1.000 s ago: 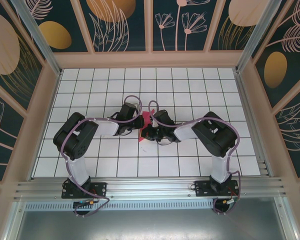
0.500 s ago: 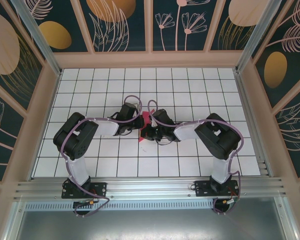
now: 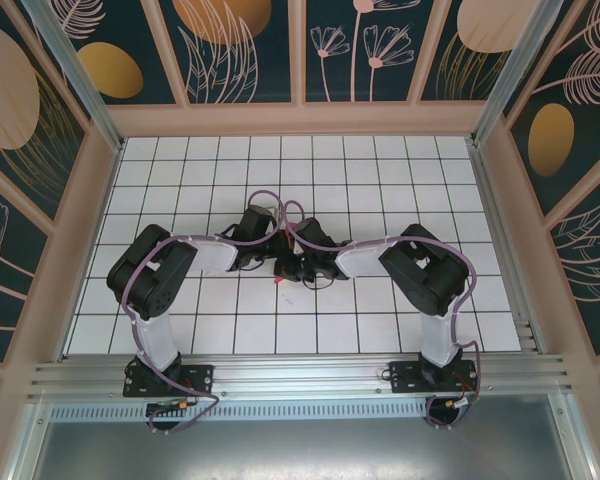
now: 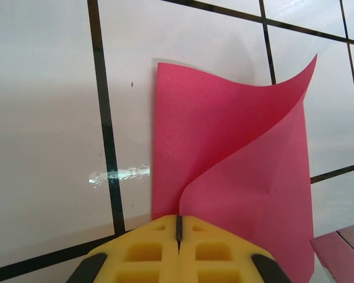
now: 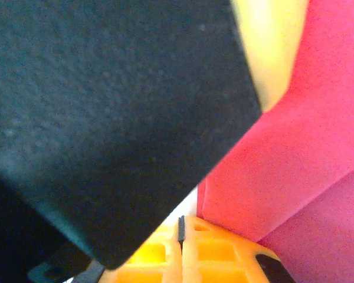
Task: Fold a paper plane with a square sheet of paper (pick it up from the middle)
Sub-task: Fourth fold the wing at the center of the table.
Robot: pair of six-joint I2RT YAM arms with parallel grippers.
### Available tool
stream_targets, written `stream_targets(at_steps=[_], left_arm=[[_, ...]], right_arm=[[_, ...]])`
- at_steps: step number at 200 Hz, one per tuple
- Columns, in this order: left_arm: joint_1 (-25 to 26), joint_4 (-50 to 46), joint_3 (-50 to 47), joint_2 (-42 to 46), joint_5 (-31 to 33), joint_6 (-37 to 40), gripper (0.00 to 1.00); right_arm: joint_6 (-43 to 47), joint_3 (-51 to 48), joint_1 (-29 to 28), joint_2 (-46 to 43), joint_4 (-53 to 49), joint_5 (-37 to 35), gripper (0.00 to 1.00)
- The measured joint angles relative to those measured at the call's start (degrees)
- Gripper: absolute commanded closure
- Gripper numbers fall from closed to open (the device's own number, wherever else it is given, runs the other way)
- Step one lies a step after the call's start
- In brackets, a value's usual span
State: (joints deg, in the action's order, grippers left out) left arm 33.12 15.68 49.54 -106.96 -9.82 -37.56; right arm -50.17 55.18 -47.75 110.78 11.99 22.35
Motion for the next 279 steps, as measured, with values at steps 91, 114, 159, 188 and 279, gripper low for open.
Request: stream_targets(at_steps=[91,114,159,188,279], left_arm=[[-0.02,0.20,0.00,0.00,-0.28,-0.39,1.00],[-0.02,0.22,0.00,0.00,-0.48,-0.39,1.00],[-0.09,0.37,0.00,-0.09,-0.76,-0.39,1.00],[-0.13,0.39,0.00,-0.15,-0.70,-0.46,1.00],[-0.13,0.61,0.00,-0.24,-0.68,-0.44,1.00]], right_arm=[[1.36,1.46,-0.37,-2.69,-6.05,-1.51,0.96],[1.40,1.66,-0.90,-2.69,-6.34,-1.53,0.96],[1.44,2.10,-1.95,-2.69,-8.17,-2.89,0.96],[1.42,2.10,-1.97,-2.40,-7.91,-3.10,0.96],[0.13,1.22,-1.44,-1.49,-5.81,-2.19,0.97]])
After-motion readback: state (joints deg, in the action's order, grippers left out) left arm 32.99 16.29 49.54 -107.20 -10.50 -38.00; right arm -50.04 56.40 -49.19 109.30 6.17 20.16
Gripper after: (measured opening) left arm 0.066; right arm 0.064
